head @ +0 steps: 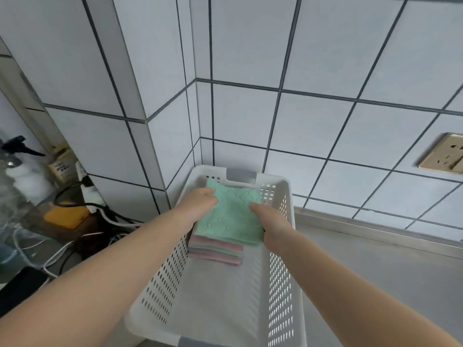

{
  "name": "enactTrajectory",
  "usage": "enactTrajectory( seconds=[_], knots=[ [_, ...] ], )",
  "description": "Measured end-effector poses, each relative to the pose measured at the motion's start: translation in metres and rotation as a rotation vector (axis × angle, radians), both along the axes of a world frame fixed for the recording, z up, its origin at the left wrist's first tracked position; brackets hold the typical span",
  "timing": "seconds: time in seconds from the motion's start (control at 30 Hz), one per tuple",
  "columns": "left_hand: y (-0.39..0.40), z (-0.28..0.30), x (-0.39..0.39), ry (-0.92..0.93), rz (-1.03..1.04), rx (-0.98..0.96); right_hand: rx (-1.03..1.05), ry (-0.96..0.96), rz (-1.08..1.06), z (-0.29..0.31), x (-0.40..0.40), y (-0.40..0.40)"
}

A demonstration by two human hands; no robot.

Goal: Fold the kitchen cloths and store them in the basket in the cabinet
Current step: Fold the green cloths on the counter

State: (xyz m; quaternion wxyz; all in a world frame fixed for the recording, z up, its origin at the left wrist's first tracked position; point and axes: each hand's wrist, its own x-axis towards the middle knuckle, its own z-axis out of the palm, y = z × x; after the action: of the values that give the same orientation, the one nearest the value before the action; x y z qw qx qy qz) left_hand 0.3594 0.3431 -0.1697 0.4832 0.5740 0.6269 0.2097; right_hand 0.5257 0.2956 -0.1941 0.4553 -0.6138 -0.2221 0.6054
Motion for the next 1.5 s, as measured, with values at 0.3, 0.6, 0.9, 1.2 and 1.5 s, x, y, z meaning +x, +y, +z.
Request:
enactTrajectory(
  seconds=[0.3,0.6,0.9,1.2,1.5],
  knots=[
    [0.025,-0.031,-0.006,0.092,-0.067,-0.028,-0.004,-0.443,0.198,-0.021,-0.025,0.011],
    [0.011,-0.068,0.008,0.567,-0.250,0.392,0.009,-0.631,0.341,-0.030,-0.030,0.006],
    [0.021,-0.097,0.018,0.623,-0.310,0.502,0.138,-1.317,0.534,-0.065,-0.047,0.010],
    [0.026,-0.098,0.016,0.535,-0.240,0.411,0.071,-1.126,0.441,-0.069,-0.040,0.014],
    [-0.024,-0.023,0.013,0.030,-0.035,0.266,0.242,-0.460,0.070,0.010,-0.015,0.003]
  ],
)
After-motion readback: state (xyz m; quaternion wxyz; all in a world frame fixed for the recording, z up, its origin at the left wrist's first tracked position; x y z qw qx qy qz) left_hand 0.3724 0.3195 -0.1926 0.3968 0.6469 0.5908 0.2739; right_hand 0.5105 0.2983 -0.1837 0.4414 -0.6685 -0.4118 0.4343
